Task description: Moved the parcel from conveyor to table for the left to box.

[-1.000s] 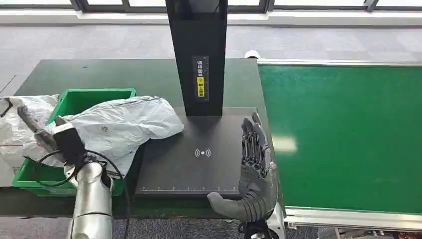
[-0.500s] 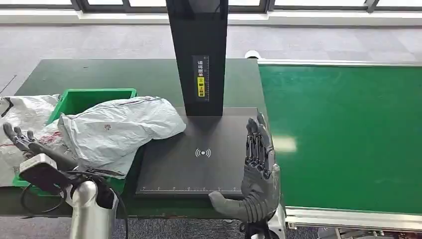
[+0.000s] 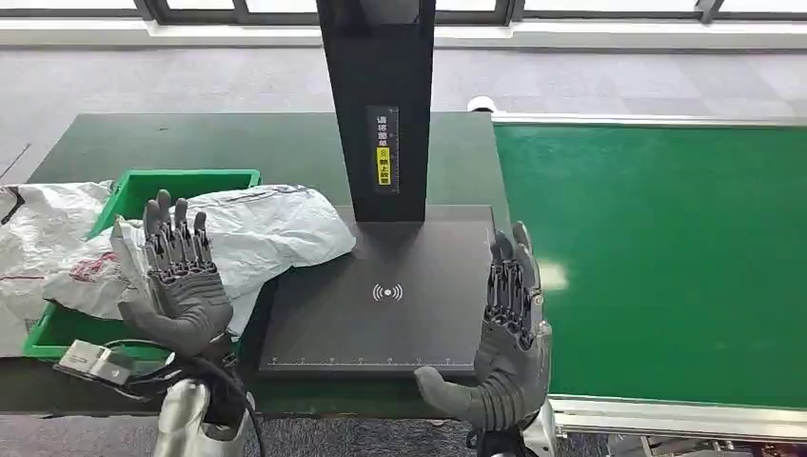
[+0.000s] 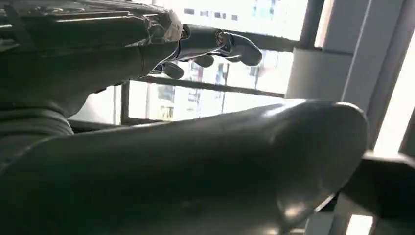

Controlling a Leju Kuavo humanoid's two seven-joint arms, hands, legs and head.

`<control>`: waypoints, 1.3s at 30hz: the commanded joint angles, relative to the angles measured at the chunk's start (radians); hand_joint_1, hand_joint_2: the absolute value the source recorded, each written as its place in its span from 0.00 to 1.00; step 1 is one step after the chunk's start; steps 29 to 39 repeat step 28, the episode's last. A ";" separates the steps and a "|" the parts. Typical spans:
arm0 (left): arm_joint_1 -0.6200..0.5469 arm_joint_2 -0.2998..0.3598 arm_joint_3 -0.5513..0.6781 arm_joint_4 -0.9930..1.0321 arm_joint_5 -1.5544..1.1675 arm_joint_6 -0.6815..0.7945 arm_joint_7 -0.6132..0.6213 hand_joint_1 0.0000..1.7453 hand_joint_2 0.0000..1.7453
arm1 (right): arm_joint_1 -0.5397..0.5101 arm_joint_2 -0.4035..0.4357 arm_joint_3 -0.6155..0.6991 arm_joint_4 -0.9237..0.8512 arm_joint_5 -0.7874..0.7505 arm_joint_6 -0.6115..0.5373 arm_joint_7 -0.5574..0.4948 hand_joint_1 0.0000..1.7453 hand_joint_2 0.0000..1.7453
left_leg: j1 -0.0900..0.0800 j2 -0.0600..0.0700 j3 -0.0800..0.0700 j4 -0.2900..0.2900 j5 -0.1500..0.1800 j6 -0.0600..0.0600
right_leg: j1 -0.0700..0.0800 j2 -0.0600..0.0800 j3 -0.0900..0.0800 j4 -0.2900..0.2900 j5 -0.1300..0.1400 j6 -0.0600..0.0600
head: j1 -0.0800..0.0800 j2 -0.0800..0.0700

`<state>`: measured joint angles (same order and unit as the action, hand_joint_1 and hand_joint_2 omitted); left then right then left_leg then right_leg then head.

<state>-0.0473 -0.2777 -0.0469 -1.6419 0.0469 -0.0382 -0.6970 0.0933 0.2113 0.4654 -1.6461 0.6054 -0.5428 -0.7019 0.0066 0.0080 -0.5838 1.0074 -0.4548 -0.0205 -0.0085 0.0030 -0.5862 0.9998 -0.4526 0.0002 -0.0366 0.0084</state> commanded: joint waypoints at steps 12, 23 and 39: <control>0.002 0.085 -0.234 0.065 -0.175 -0.245 -0.001 0.00 0.00 | 0.080 -0.004 -0.014 -0.025 0.001 0.032 0.010 0.00 1.00 | 0.000 -0.005 0.003 -0.003 0.000 0.001 | 0.000 -0.004 0.005 -0.003 -0.001 0.000 | 0.000 0.000; -0.018 0.080 -0.249 0.102 -0.207 -0.212 -0.001 0.00 0.00 | 0.085 0.002 -0.022 -0.035 0.007 0.047 0.024 0.00 1.00 | 0.000 -0.005 0.003 -0.003 0.000 0.001 | 0.000 -0.004 0.004 -0.003 -0.001 0.000 | 0.000 0.000; -0.017 0.080 -0.255 0.098 -0.213 -0.193 -0.001 0.00 0.00 | 0.089 0.004 -0.026 -0.041 0.010 0.062 0.031 0.00 1.00 | 0.000 -0.004 0.002 -0.003 0.000 0.001 | 0.000 -0.004 0.003 -0.002 -0.001 0.000 | 0.000 0.000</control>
